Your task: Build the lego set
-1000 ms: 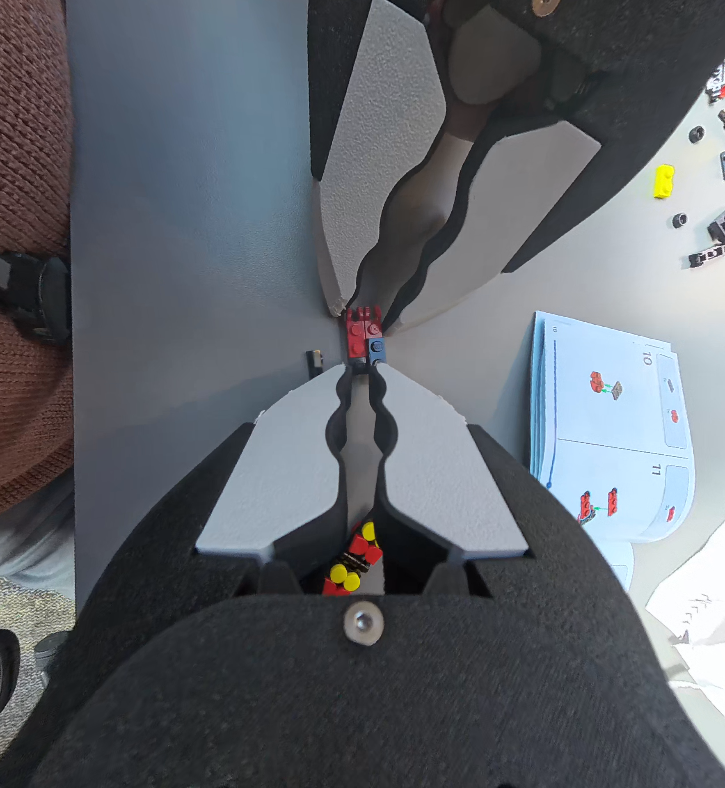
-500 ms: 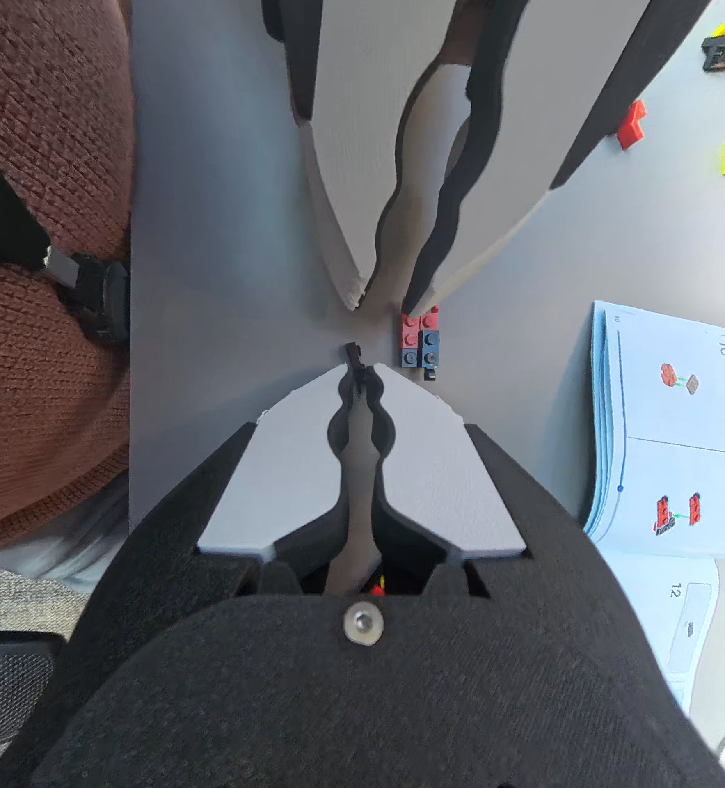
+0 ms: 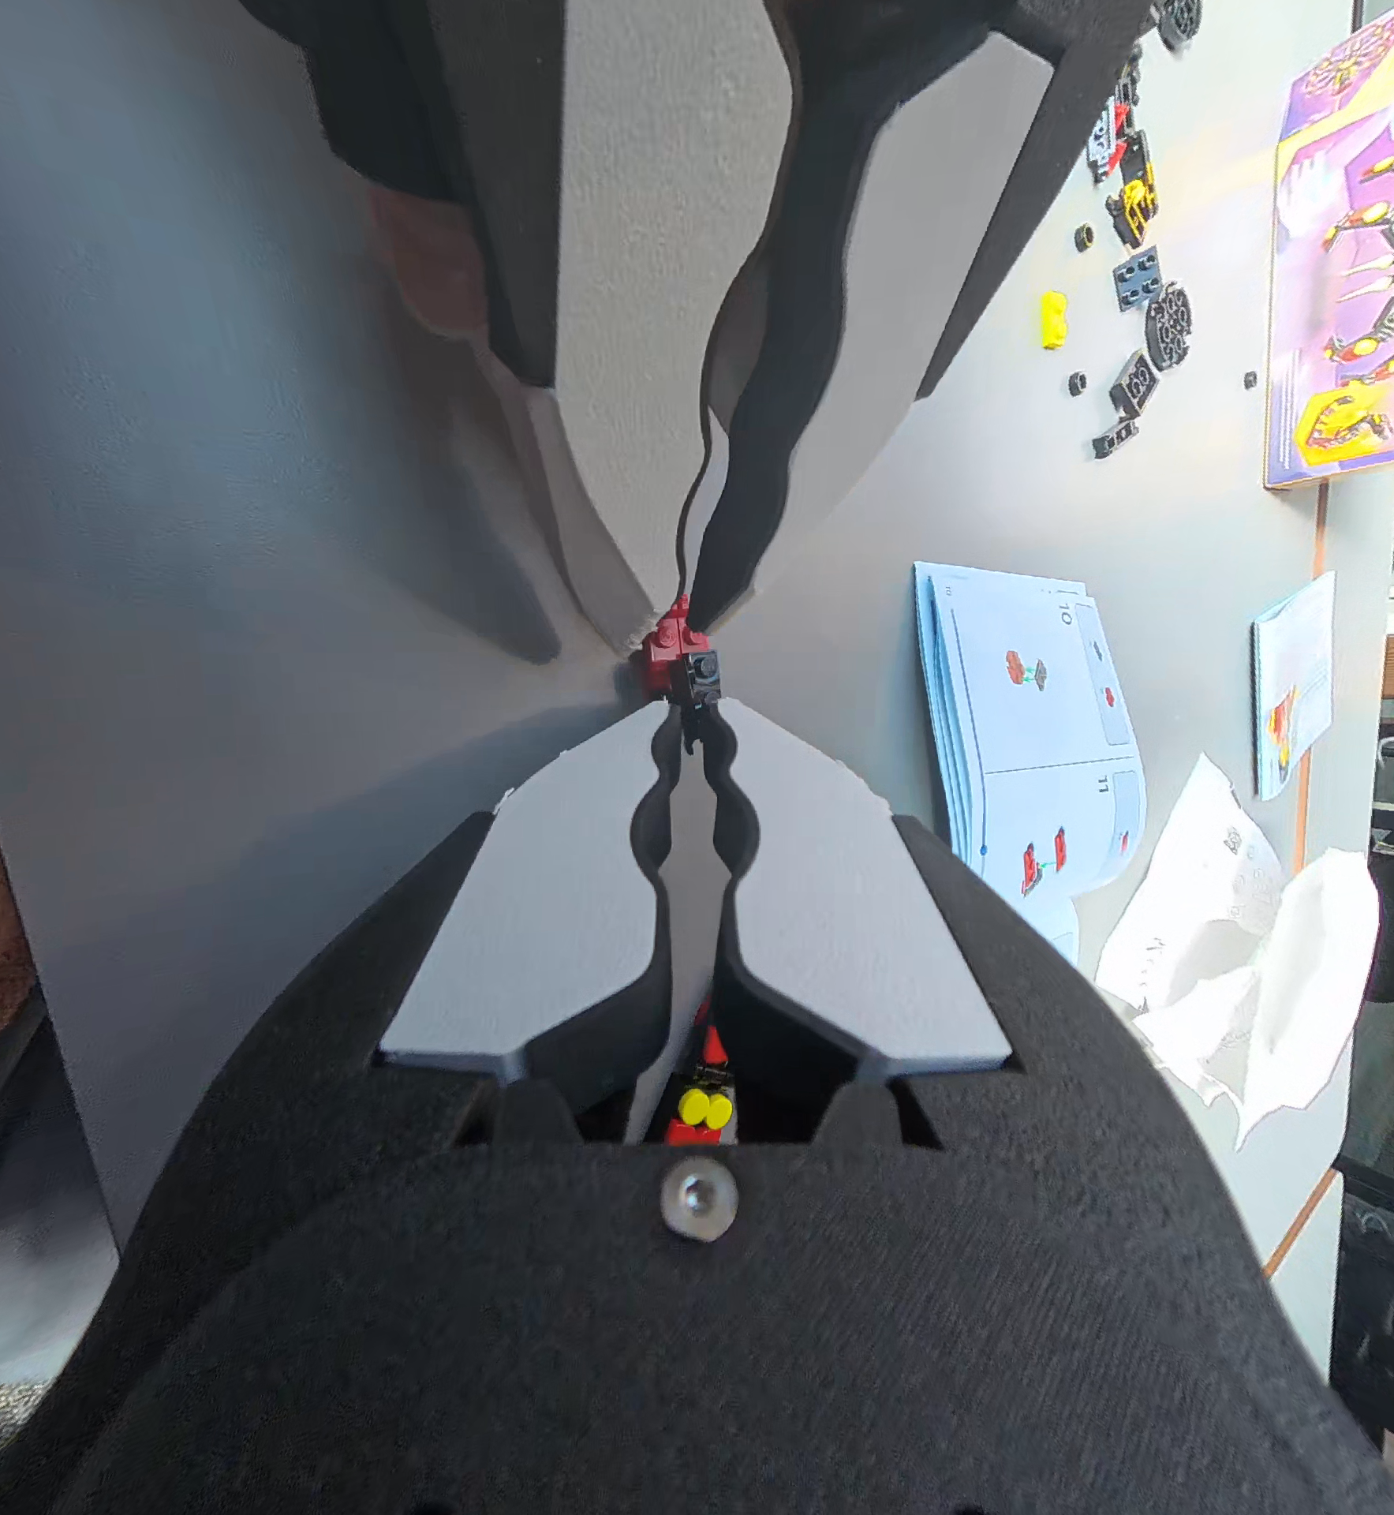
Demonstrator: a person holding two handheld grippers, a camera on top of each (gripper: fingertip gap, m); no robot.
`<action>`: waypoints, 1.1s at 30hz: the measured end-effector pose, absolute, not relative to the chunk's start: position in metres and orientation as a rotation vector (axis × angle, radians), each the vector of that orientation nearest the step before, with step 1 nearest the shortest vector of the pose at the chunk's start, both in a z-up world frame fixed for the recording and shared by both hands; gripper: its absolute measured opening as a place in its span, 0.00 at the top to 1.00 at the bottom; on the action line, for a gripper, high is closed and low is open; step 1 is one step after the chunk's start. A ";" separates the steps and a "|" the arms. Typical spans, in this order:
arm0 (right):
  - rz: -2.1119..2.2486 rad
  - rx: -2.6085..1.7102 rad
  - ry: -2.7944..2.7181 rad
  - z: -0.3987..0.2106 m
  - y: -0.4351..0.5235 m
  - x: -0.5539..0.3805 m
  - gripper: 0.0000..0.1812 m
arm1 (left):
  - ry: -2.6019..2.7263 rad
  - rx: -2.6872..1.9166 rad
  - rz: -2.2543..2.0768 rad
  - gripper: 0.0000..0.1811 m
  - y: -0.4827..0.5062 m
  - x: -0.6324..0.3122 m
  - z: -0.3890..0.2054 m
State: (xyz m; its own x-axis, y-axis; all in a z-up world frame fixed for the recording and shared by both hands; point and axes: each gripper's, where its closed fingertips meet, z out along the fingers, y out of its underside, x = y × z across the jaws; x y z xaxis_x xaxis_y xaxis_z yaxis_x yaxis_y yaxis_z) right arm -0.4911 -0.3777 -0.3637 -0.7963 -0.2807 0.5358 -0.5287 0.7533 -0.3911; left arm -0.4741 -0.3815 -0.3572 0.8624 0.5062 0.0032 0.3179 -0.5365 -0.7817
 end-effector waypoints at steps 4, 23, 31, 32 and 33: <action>0.749 0.609 -2.487 -0.363 -0.380 -0.492 0.98 | -0.587 -2.178 0.289 0.92 -0.384 -0.480 -0.359; 0.740 0.625 -2.466 -0.365 -0.383 -0.493 0.97 | -0.576 -2.152 0.252 0.93 -0.386 -0.483 -0.352; 0.737 0.628 -2.457 -0.364 -0.383 -0.495 0.98 | -0.518 -2.227 0.303 0.95 -0.382 -0.485 -0.361; 0.737 0.632 -2.458 -0.364 -0.383 -0.495 0.98 | -0.516 -2.227 0.304 0.96 -0.382 -0.485 -0.361; 0.740 0.631 -2.461 -0.364 -0.383 -0.495 0.98 | -0.511 -2.229 0.305 0.97 -0.382 -0.485 -0.361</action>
State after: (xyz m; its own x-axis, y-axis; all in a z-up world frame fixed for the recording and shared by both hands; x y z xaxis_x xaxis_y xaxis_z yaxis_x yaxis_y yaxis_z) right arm -0.4949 -0.3826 -0.3639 -0.7729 -0.2837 0.5676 -0.5496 0.7463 -0.3754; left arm -0.4848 -0.3815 -0.3609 0.8887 0.4559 -0.0490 0.2601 -0.5892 -0.7650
